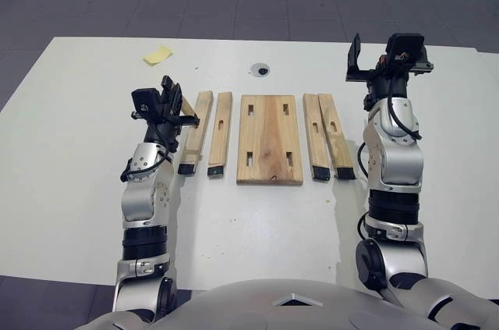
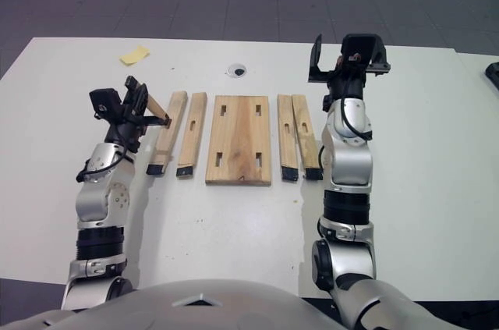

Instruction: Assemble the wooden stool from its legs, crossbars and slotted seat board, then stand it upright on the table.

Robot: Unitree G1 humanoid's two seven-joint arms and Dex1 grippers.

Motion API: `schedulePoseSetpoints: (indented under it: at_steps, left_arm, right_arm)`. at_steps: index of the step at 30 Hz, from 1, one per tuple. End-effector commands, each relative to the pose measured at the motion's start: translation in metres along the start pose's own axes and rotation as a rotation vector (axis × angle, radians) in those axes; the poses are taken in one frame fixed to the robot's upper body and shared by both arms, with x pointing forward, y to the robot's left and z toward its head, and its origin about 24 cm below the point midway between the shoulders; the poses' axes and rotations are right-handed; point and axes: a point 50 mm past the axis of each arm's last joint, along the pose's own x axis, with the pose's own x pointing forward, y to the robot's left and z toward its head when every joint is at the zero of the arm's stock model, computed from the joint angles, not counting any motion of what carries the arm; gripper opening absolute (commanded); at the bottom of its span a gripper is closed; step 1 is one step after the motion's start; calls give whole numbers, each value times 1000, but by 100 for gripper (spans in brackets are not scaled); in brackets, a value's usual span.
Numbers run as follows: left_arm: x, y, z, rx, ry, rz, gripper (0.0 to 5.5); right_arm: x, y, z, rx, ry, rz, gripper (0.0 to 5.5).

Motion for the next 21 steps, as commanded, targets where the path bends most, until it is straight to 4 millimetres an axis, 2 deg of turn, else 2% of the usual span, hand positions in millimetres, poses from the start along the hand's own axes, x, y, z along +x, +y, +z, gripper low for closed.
schedulePoseSetpoints:
  at_steps: [1,10,21]
  left_arm:
    - [0,-1,0,-4,8,-10,42]
    - [-9,7,-14,4,70,-1,42]
    - [-13,15,-14,-6,71,38,42]
  right_arm:
    - [-1,0,1,5,-5,-2,540]
    - [-2,1,-1,6,3,1,540]
    - [-5,1,-3,13,10,-2,540]
